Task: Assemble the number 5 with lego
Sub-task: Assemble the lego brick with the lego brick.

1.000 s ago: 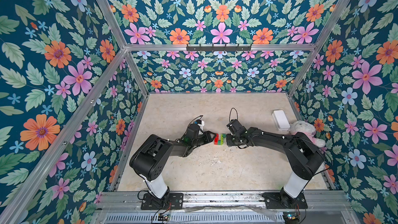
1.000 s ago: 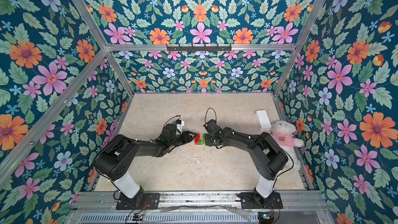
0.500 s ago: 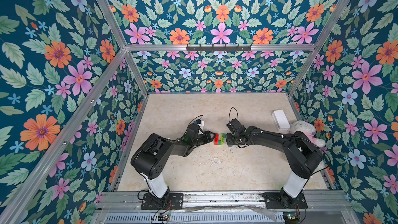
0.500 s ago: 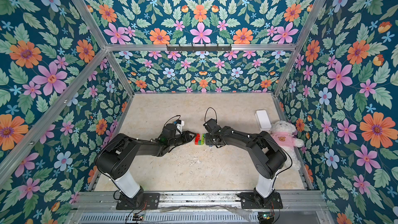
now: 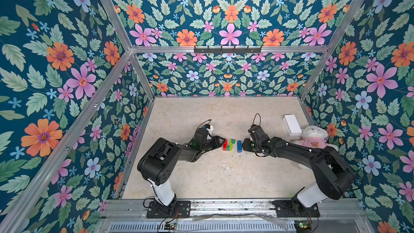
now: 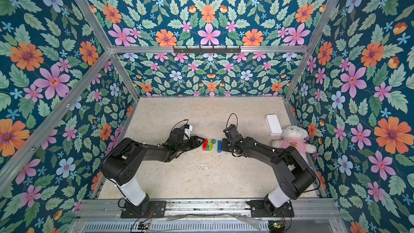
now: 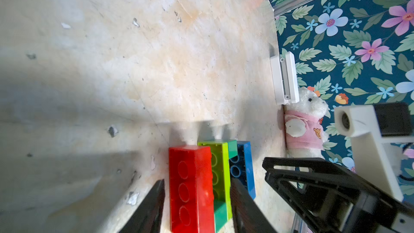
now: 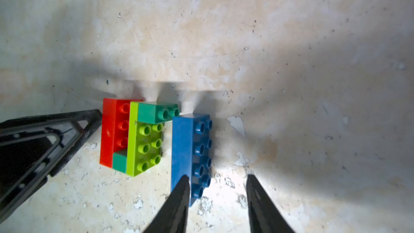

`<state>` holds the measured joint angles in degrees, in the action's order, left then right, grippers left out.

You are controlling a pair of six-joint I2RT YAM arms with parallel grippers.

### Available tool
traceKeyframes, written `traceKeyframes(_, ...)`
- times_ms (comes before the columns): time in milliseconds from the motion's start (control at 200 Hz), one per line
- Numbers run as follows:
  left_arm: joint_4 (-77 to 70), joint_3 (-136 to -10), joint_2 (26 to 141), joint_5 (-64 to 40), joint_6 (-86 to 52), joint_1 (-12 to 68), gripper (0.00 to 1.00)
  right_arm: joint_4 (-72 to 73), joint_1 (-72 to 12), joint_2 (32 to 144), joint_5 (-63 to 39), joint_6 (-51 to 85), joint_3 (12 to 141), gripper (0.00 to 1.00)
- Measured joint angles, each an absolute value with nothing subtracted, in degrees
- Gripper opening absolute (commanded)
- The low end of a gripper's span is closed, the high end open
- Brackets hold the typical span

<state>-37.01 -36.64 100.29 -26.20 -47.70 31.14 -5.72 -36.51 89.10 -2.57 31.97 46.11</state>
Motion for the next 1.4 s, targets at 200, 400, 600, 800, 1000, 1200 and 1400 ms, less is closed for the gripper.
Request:
traceKeyframes(200, -37.2, -36.8, 100.6, -26.7, -47.7, 31.2, 0.50, 1.1, -34.9, 88.9, -7.1, 33.8, 43.2, 0.42)
traceKeyframes(400, -37.3, -36.7, 100.6, -27.0, -47.9, 31.3, 0.52, 4.7, -34.8, 89.7, -9.3, 34.8, 42.7, 0.42)
traceKeyframes(600, -33.8, -36.7, 96.9, -26.2, -47.7, 31.9, 0.48, 6.1, -34.6, 90.9, -10.4, 34.8, 42.8, 0.41)
traceKeyframes(800, -30.0, -41.2, 95.4, -26.3, -47.7, 32.3, 0.51, 6.2, -34.5, 91.9, -10.6, 34.8, 42.9, 0.41)
traceKeyframes(1000, -23.4, -49.5, 98.5, -25.8, -47.7, 35.0, 0.52, 7.1, -34.3, 92.1, -10.6, 34.9, 42.5, 0.40)
traceKeyframes(1200, -16.2, -55.2, 101.3, -23.2, -47.7, 36.1, 0.51, 9.2, -34.1, 93.4, -11.8, 35.1, 42.3, 0.38)
traceKeyframes(1400, -12.1, -56.7, 102.8, -21.6, -48.2, 36.8, 0.51, 10.5, -34.1, 94.2, -12.4, 35.5, 42.5, 0.36)
